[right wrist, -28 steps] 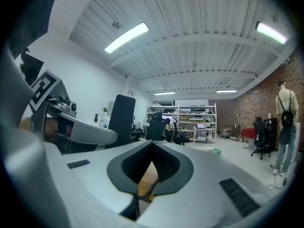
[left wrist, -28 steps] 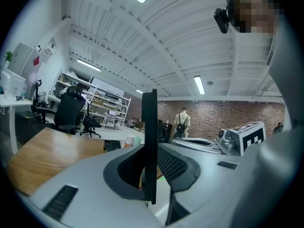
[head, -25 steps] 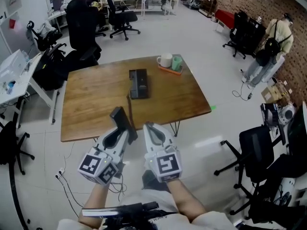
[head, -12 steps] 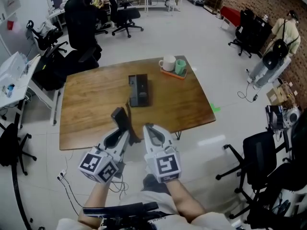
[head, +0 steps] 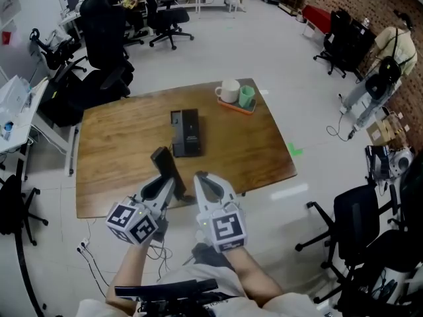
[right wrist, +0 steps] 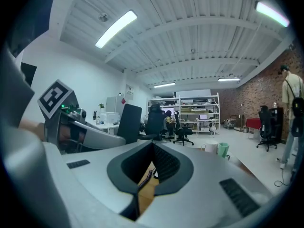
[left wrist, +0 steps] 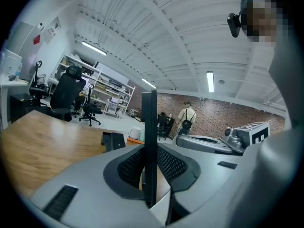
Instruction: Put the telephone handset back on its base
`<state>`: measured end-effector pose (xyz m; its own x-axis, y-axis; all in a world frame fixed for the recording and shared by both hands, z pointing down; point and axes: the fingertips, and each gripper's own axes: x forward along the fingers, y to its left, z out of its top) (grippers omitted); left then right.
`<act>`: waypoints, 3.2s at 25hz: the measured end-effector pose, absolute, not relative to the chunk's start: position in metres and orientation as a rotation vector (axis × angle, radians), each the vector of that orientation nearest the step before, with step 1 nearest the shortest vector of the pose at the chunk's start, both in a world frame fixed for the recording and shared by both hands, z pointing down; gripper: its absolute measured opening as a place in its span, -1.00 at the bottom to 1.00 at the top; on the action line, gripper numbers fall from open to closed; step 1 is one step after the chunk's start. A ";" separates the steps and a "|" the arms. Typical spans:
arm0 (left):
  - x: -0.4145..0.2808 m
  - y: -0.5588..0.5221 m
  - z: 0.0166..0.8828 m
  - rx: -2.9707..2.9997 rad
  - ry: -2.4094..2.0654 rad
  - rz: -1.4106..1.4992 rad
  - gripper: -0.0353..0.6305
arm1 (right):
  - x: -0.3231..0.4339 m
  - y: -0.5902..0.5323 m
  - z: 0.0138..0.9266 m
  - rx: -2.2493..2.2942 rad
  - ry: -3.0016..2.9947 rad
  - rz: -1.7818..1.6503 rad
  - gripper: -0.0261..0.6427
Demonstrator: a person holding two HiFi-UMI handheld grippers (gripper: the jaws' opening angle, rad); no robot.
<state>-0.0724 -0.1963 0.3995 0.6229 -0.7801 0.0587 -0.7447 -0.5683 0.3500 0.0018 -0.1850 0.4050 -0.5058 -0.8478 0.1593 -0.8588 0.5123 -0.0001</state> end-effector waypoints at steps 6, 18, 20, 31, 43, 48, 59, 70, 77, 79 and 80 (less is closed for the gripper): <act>-0.074 -0.232 0.414 2.477 -1.222 -0.131 -0.67 | 0.003 -0.214 0.417 1.451 -2.597 0.147 -0.91; -0.071 -0.291 0.454 2.452 -1.149 -0.033 -0.68 | 0.006 -0.257 0.440 1.376 -2.599 0.196 -0.91; -0.074 -0.302 0.461 2.448 -1.132 -0.016 -0.68 | 0.004 -0.263 0.442 1.363 -2.603 0.199 -0.91; -0.075 -0.361 0.497 2.427 -0.919 -0.043 -0.68 | -0.005 -0.294 0.456 1.312 -2.600 0.224 -0.91; -0.084 -0.409 0.533 2.315 -0.726 -0.050 -0.68 | -0.001 -0.318 0.476 1.284 -2.569 0.284 -0.91; -0.088 -0.425 0.544 2.275 -0.635 -0.048 -0.68 | 0.000 -0.327 0.483 1.274 -2.555 0.297 -0.91; -0.083 -0.447 0.560 2.174 -0.400 -0.063 -0.67 | 0.000 -0.330 0.504 1.224 -2.515 0.308 -0.91; -0.078 -0.459 0.579 2.111 -0.294 -0.047 -0.65 | -0.002 -0.337 0.511 1.212 -2.504 0.322 -0.91; -0.078 -0.462 0.580 2.100 -0.268 -0.041 -0.66 | -0.004 -0.336 0.519 1.167 -2.497 0.307 -0.91; -0.077 -0.462 0.579 2.097 -0.259 -0.050 -0.66 | -0.004 -0.337 0.519 1.179 -2.499 0.320 -0.91; -0.077 -0.462 0.579 2.095 -0.255 -0.055 -0.66 | -0.004 -0.337 0.518 1.187 -2.501 0.328 -0.91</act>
<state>-0.0772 -0.4617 0.5793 0.9768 -0.2040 0.0648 -0.1596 -0.4921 0.8558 -0.0038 -0.3374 0.5177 -0.5867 -0.6995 0.4081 -0.7811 0.6218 -0.0571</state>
